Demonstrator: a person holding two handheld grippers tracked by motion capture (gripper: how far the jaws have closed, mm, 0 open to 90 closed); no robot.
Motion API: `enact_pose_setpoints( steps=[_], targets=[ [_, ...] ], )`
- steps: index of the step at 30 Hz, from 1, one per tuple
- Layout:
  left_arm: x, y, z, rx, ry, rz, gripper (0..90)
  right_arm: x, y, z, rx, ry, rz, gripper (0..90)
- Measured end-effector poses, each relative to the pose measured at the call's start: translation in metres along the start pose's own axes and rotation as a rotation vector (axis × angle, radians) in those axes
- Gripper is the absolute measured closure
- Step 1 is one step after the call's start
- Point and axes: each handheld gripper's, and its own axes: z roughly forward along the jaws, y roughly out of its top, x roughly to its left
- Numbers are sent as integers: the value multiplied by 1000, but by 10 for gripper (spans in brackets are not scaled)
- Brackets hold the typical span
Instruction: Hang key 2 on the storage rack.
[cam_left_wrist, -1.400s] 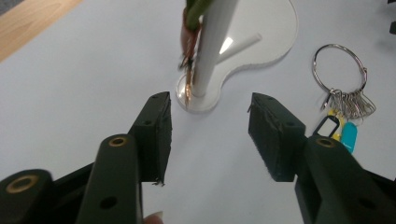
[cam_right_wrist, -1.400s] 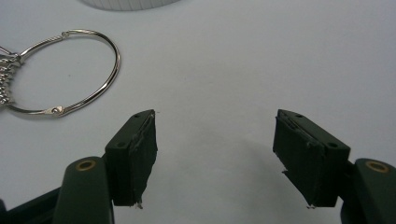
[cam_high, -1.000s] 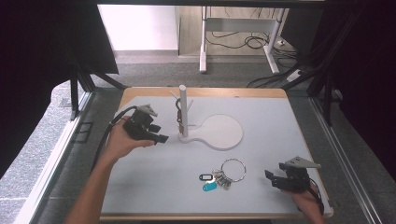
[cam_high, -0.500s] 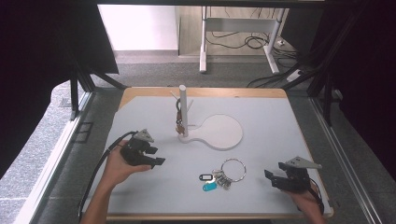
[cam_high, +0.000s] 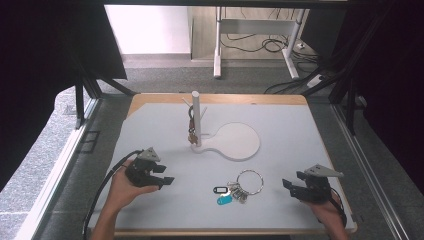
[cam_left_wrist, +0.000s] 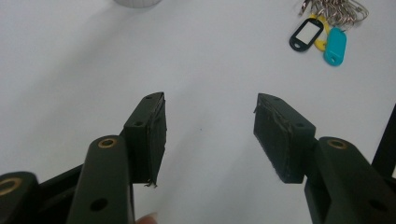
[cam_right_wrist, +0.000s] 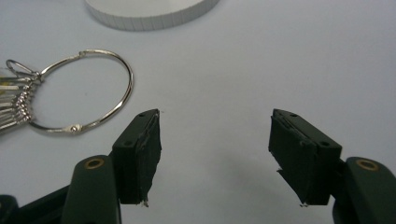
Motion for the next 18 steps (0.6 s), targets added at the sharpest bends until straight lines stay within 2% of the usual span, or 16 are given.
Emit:
enact_pose_setpoints(
  steps=[3, 4, 6, 10, 14, 18],
  targets=[
    [1, -3, -2, -14, -5, -20, 453, 2, 11, -1, -14, 16, -27, 387],
    [2, -4, -4, -12, -1, -10, 454, 2, 14, 0, -9, 19, -33, 393],
    [1, -6, -7, -24, -3, -19, 454, 3, 21, 1, 6, 32, -52, 421],
    [1, -9, -12, -51, -4, -29, 453, 10, 37, 3, 55, 75, -89, 458],
    [-2, -11, -15, -51, -7, -36, 453, 18, 52, 9, 106, 107, -127, 506],
    [-5, -13, -16, -48, -13, -31, 453, 27, 66, 20, 191, 144, -187, 550]
  ],
)
